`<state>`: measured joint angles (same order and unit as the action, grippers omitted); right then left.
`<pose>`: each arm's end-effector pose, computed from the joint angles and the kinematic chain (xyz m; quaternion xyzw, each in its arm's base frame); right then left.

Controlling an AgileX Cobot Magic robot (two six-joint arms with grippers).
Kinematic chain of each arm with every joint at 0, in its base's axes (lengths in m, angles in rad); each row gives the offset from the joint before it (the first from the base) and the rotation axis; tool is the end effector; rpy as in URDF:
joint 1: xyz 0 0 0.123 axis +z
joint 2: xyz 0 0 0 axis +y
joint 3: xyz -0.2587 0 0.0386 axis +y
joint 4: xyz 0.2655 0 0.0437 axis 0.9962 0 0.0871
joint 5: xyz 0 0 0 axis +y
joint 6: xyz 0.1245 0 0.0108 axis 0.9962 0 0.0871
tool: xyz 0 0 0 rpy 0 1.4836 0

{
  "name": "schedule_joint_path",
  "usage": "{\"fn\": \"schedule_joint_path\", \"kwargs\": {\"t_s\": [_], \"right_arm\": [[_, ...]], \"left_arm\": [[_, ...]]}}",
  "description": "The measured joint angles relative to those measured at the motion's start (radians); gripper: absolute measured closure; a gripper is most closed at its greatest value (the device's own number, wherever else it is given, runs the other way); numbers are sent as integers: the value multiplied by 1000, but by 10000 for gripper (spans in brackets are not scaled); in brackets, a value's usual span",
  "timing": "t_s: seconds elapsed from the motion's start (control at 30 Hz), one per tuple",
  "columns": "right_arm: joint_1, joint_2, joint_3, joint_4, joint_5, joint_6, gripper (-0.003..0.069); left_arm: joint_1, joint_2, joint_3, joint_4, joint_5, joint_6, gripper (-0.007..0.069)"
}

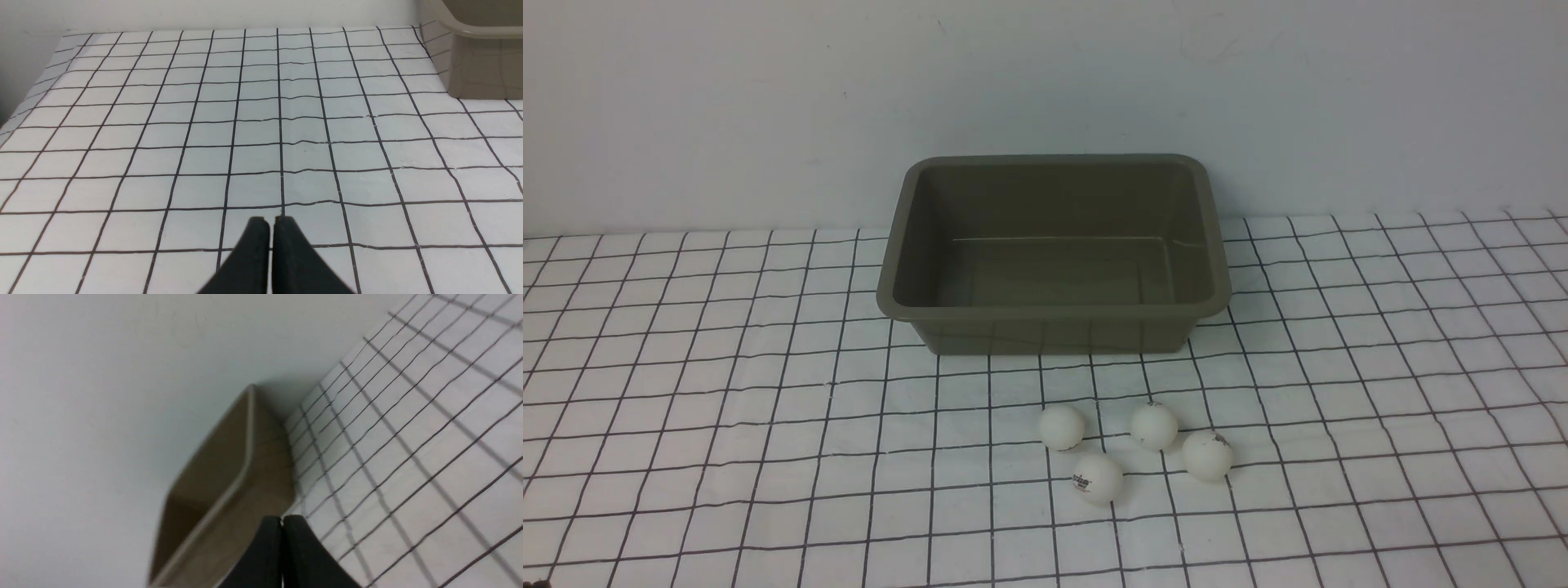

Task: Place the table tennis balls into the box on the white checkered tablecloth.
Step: 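Reach for and grasp a ping pong ball on the table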

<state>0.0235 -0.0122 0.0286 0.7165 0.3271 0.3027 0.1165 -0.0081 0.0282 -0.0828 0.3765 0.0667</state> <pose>0.1265 0.0294 0.1759 0.2953 0.7072 0.3811 0.5171 0.1259 0.0109 0.1599 -0.0422 0.8061 0.0191 0.5899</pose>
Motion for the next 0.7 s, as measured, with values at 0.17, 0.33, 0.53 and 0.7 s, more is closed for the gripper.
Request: {"fn": "schedule_joint_path", "kwargs": {"t_s": [0.17, 0.33, 0.53, 0.7], "right_arm": [[0, 0, 0, 177, -23, 8, 669], [0, 0, 0, 264, -47, 17, 669], [0, 0, 0, 283, -39, 16, 669], [0, 0, -5, 279, -31, -104, 669]], "left_arm": [[0, 0, 0, 0, 0, 0, 629], [0, 0, 0, 0, 0, 0, 629], [0, 0, 0, 0, 0, 0, 629], [0, 0, 0, 0, 0, 0, 629]]}}
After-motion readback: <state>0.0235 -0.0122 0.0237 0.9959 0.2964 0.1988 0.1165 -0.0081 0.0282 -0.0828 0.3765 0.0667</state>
